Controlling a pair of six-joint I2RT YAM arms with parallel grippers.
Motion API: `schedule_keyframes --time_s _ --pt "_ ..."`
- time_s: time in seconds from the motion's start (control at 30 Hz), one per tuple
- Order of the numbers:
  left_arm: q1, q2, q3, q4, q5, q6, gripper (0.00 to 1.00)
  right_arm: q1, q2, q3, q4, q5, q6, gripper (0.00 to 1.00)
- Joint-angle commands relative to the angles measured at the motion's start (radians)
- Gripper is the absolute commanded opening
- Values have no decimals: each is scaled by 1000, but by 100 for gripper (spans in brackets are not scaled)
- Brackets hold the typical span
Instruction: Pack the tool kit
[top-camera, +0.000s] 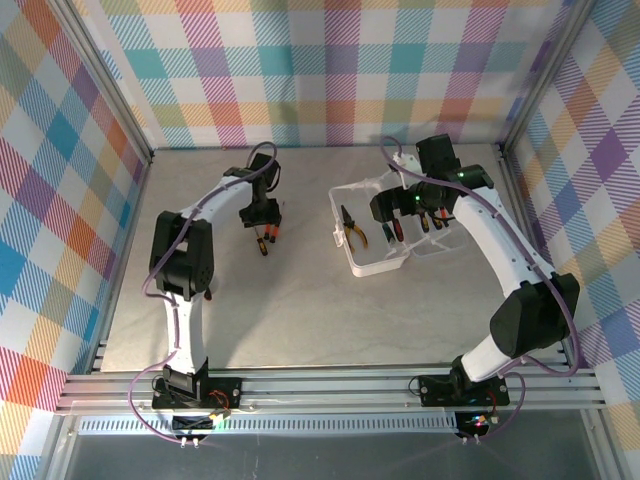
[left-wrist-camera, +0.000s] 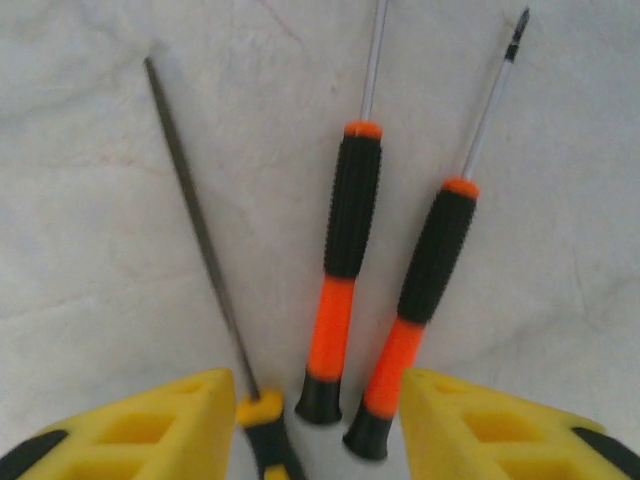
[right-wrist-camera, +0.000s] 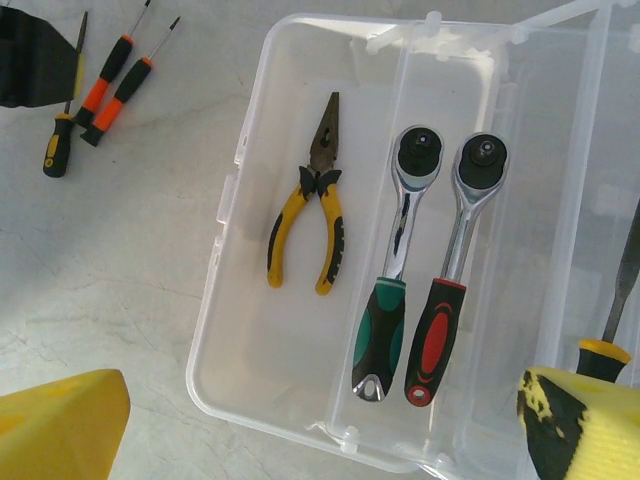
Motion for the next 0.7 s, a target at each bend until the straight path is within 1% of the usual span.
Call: schedule_keyframes --time_s 0.0,0.2,0.27,0.33,0.4,0.67 --pt "5 64 77 24 -26 11 41 15 21 36 -19 -21 17 99" --pt "5 179 205 -11 -20 16 38 25 51 72 -57 22 12 99" --pt "5 200 225 -23 -31 17 37 26 58 80 -84 76 23 99" --pt "6 219 238 -34 -35 17 36 24 80 103 -132 162 43 99" --pt "6 233 245 -42 -37 17 32 24 94 115 -165 211 46 99" --pt "17 251 223 -50 -29 9 20 22 66 87 -163 223 46 99"
